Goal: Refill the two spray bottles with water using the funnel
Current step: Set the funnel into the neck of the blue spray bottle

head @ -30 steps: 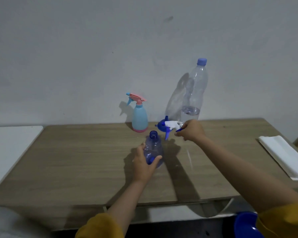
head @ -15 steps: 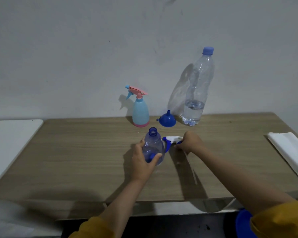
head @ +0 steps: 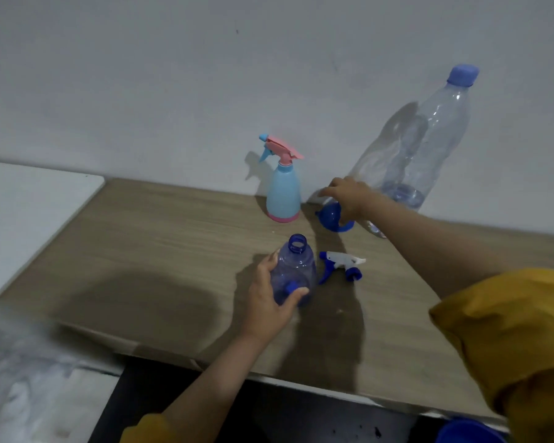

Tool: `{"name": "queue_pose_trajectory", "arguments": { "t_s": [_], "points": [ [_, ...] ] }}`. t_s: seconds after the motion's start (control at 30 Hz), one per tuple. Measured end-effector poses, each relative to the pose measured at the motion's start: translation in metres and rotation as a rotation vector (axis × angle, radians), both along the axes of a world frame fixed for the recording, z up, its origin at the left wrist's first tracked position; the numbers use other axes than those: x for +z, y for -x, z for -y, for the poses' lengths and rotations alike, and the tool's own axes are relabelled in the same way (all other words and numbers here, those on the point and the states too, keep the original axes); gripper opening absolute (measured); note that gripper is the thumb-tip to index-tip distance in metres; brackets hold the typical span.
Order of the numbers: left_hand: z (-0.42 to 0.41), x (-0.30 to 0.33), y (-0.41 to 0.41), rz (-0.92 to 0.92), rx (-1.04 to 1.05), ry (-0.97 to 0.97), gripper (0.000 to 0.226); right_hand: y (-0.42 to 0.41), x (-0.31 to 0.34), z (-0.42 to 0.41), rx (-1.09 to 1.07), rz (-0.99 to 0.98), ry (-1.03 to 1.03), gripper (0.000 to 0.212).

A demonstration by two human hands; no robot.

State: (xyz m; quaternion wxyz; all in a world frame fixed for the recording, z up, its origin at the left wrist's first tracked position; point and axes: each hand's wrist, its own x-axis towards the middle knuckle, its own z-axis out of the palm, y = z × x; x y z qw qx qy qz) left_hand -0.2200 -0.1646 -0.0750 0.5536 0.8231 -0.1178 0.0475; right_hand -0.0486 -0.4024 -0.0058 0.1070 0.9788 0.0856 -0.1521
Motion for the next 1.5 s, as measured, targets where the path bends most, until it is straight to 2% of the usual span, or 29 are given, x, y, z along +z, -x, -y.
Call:
{"name": "queue_pose_trajectory", "arguments": {
  "t_s": [0.17, 0.3, 0.4, 0.53, 0.77, 0.87, 1.0, 1.3, 1.5],
  "points": [
    [0.002, -0.008, -0.002, 0.005, 0.034, 0.018, 0.072, -0.021, -0.014, -0.007, 0.030, -0.211, 0.017, 0.093],
    [0.003, -0.007, -0.002, -0.031, 0.045, 0.041, 0.071, -0.024, -0.016, -0.009, 0.079, -0.224, 0.011, 0.089],
    [0.005, -0.005, -0.001, 0.001, 0.061, 0.028, 0.071, -0.022, -0.004, -0.007, 0.079, -0.180, -0.096, 0.088],
    [0.006, -0.008, -0.002, 0.013, 0.062, 0.047, 0.074, -0.007, 0.027, -0.003, 0.063, -0.042, -0.384, 0.087],
    [0.005, -0.006, 0.000, 0.048, 0.036, 0.054, 0.072, 0.067, 0.102, -0.023, 0.019, 0.084, -1.048, 0.057],
    [0.003, -0.002, 0.001, 0.027, 0.012, 0.042, 0.070, 0.090, 0.109, -0.035, -0.026, 0.123, -1.307, 0.048],
    [0.000, 0.001, 0.002, 0.000, 0.013, 0.042, 0.069, 0.110, 0.102, -0.051, -0.106, 0.236, -1.516, 0.046],
    [-0.001, 0.006, 0.003, -0.009, -0.015, 0.055, 0.065, 0.146, 0.068, -0.069, -0.217, 0.335, -1.587, 0.048],
    [0.000, -0.002, -0.002, -0.057, -0.035, 0.090, 0.060, 0.165, 0.040, -0.073, -0.305, 0.371, -1.520, 0.059]
  ]
}}
